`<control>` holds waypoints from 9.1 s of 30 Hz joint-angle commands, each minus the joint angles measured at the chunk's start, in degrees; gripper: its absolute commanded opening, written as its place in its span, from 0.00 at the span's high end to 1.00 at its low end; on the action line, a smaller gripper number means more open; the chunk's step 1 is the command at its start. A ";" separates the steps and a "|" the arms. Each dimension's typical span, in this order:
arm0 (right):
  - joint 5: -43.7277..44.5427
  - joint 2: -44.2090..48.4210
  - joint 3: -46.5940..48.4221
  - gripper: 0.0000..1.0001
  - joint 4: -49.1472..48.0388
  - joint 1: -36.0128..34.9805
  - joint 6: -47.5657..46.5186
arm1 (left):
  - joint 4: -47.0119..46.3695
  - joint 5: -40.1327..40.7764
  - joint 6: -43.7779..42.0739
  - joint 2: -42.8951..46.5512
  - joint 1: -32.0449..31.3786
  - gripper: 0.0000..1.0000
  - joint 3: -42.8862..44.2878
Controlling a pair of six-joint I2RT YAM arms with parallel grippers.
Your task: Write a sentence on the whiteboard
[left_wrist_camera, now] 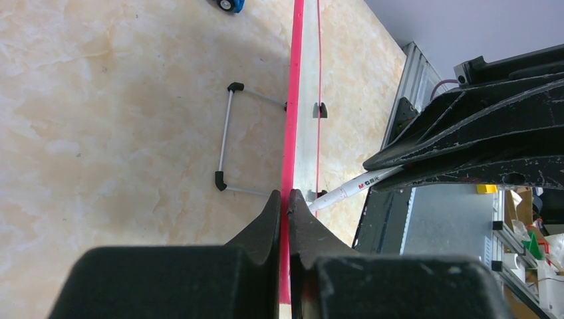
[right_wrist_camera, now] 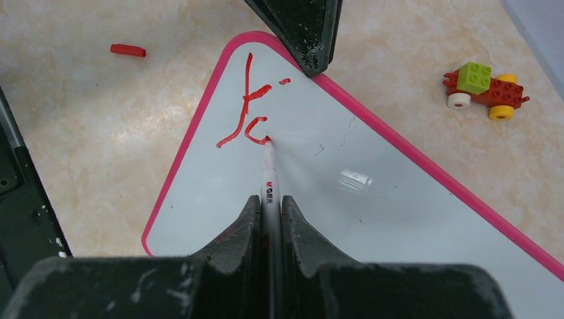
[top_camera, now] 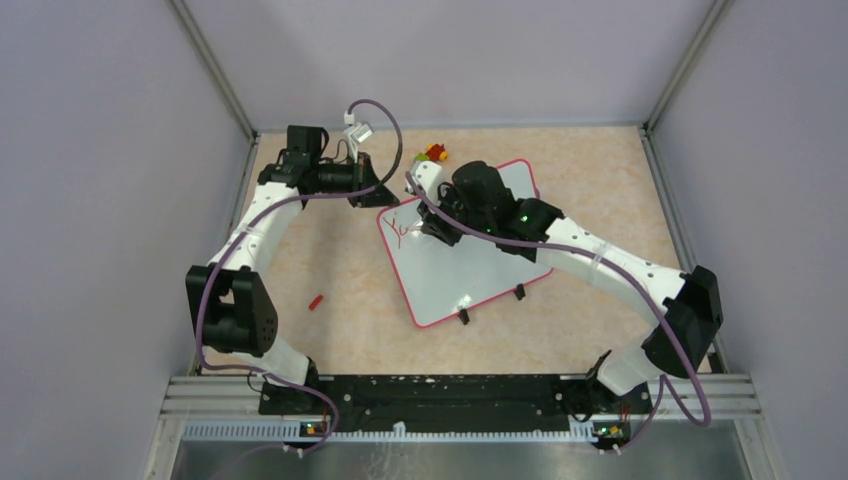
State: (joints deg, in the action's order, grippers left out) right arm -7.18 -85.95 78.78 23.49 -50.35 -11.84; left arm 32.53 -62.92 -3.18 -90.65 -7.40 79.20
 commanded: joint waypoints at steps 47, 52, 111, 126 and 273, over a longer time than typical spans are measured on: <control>-0.24 -0.20 2.60 1.00 -2.68 1.51 -0.24 | 1.92 -0.31 -0.80 -1.52 -1.56 1.00 1.36; 0.56 1.27 1.47 1.00 -2.20 2.58 -0.21 | 2.01 -0.45 -0.79 -1.72 -1.52 1.00 1.44; -0.73 1.05 0.95 1.00 -0.61 3.96 -1.61 | 2.18 -0.28 -1.08 -2.42 -1.57 1.00 1.75; -1.52 1.98 -2.22 1.00 0.17 2.98 -1.67 | 2.27 -0.15 -1.30 -2.25 -1.57 1.00 1.59; 1.32 3.04 -1.16 1.00 -1.34 5.63 -1.74 | 2.91 0.27 -1.48 -2.51 -1.92 1.00 2.37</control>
State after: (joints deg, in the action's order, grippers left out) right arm -8.38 -82.43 74.39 24.03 -45.56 -13.87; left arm 33.43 -61.95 -4.23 -92.42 -7.53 80.90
